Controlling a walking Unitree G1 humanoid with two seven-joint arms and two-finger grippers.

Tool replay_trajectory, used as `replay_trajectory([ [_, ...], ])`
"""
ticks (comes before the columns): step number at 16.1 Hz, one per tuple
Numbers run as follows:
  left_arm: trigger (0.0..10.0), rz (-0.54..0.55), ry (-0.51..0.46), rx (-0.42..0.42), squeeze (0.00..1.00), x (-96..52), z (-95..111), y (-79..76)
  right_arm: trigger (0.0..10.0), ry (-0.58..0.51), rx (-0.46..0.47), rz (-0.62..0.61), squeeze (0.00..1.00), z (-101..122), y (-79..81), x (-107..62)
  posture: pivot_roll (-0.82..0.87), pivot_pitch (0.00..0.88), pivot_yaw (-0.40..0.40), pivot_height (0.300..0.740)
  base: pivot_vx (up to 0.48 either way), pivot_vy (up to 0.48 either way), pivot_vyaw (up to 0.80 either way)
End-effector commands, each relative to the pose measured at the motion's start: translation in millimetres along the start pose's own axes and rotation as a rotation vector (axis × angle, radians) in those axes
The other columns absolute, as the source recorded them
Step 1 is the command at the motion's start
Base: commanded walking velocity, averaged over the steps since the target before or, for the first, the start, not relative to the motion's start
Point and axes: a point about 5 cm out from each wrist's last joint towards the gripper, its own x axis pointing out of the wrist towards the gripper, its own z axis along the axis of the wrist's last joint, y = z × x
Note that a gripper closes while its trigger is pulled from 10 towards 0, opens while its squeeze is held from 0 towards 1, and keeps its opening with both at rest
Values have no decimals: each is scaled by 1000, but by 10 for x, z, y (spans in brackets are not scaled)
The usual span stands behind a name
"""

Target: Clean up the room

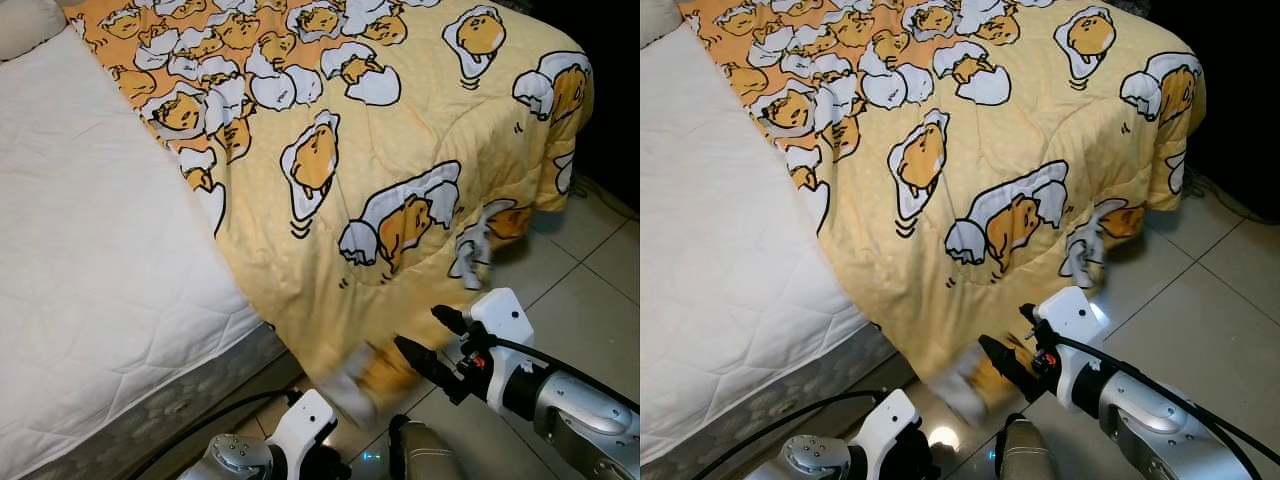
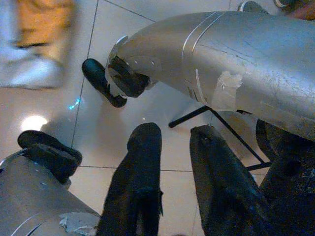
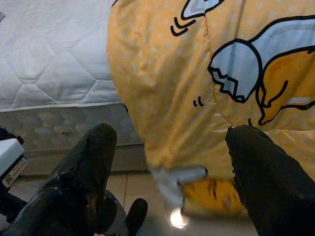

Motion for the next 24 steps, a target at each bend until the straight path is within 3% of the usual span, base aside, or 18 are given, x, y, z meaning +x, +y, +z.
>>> replay_trajectory([
  [1,10000,40,5,14,1000,-17,-41,28,10000,3,1,7,0,-27,23,4,-196,175,128,740,0,0,0],
  [3,10000,198,-156,115,1000,-49,157,177,10000,-3,15,-28,0,-42,-2,0,-190,155,131,740,0,0,0],
  [4,10000,352,-385,89,1000,-183,457,324,10000,-15,33,-83,0,-71,-33,3,-177,133,132,740,0,0,0],
  [5,10000,417,-512,43,1000,-303,637,397,10000,-26,55,-118,0,-102,-56,18,-160,116,131,740,0,0,0],
  [6,10000,417,-512,43,1000,-303,637,397,10000,-26,55,-118,0,-102,-56,18,-160,116,131,740,0,0,0],
  [7,10000,472,-590,22,1000,-420,780,470,10000,-32,83,-180,0,-152,-110,69,-114,67,121,740,0,0,0],
  [10,10000,613,-679,35,1000,-598,933,601,10000,-59,105,-257,0,-175,-190,199,-84,12,112,740,0,0,0],
  [11,10000,736,-737,33,784,-708,977,688,10000,-75,97,-321,0,-165,-250,293,-71,0,104,740,0,0,0],
  [12,10000,797,-769,30,443,-816,997,716,10000,-86,81,-398,0,-157,-308,343,-66,0,101,740,0,0,0],
  [14,10000,842,-796,-24,424,-945,991,734,10000,-87,76,-483,0,-176,-363,376,-59,0,88,740,0,0,0],
  [15,10000,880,-782,20,427,-1031,973,734,10000,-92,89,-496,0,-205,-365,386,-42,0,66,740,0,0,0],
  [18,10000,977,-765,19,447,-1181,928,750,10000,-109,139,-482,0,-253,-358,428,-10,0,38,740,0,-116,0],
  [24,10000,1021,-748,8,443,-1264,913,753,10000,-126,150,-498,0,-223,-415,491,11,0,25,740,0,-395,0],
])
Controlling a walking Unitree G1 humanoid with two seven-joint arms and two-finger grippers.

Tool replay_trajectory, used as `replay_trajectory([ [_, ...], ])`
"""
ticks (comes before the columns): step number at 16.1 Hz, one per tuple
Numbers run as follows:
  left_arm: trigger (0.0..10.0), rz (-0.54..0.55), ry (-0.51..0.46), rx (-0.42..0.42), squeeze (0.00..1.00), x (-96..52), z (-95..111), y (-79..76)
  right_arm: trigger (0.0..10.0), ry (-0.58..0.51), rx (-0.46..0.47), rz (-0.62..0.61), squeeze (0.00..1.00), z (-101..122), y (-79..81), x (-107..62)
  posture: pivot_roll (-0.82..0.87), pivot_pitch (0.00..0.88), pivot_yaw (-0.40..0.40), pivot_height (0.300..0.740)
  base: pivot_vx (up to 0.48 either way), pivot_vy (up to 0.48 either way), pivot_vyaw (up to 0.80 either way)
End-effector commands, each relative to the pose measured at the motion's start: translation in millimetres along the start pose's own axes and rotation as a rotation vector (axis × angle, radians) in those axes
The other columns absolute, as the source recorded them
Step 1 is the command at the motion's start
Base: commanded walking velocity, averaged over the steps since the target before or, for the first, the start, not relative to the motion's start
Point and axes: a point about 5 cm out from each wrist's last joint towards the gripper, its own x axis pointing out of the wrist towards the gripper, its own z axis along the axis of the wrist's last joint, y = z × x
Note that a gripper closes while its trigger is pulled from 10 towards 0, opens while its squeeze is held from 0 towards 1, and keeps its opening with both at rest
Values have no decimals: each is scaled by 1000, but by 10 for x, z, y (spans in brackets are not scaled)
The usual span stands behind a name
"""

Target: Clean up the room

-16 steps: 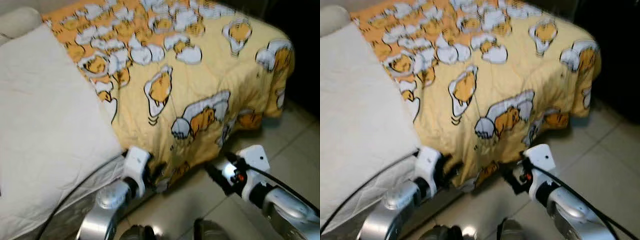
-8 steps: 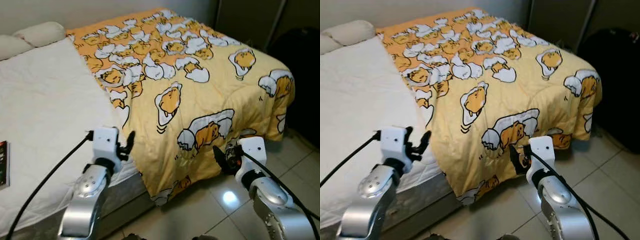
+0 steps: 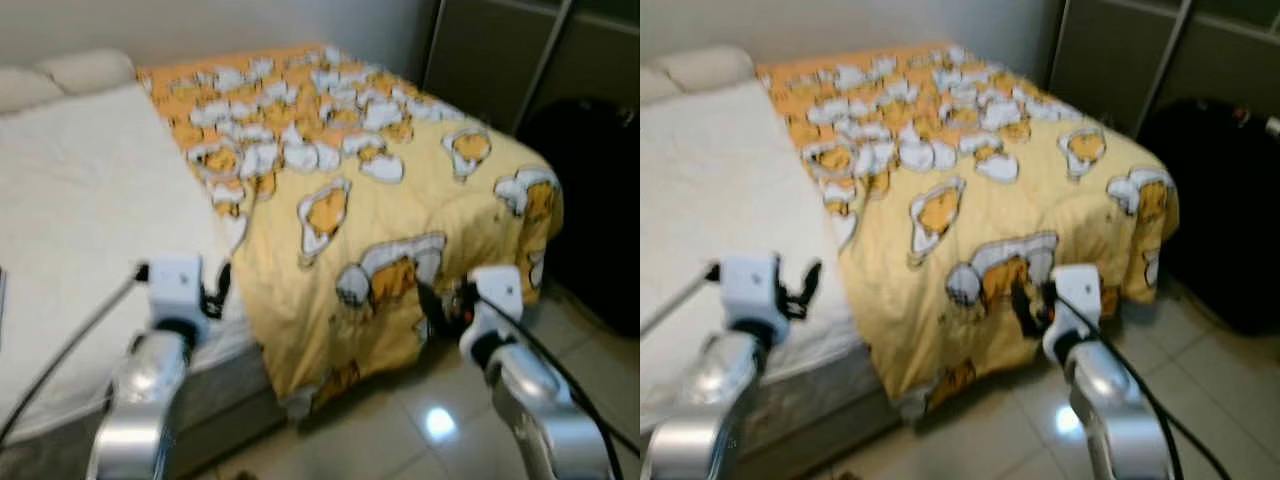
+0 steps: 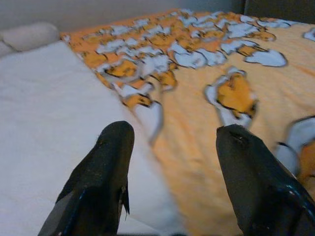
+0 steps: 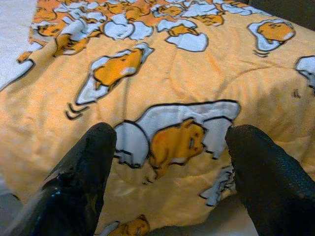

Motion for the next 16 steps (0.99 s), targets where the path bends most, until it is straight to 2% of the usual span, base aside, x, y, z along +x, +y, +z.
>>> replay_trajectory([
  [1,10000,16,-12,26,443,-2,61,37,10000,-1,1,-2,0,-10,-8,3,16,0,20,740,0,-405,0],
  [4,10000,2,-14,41,420,-5,91,27,10000,12,-6,16,0,-58,21,7,22,0,15,740,0,0,0],
  [6,10000,-6,-51,104,427,-9,160,24,10000,14,1,7,0,-70,16,-3,31,0,8,740,0,0,0],
  [8,10000,-17,-56,104,427,-32,167,14,10000,28,29,-5,0,-94,6,-5,34,0,6,740,0,0,0],
  [16,10000,-64,-83,95,447,-100,192,-28,10000,39,59,8,0,-135,1,-72,39,0,-17,740,0,0,-783],
])
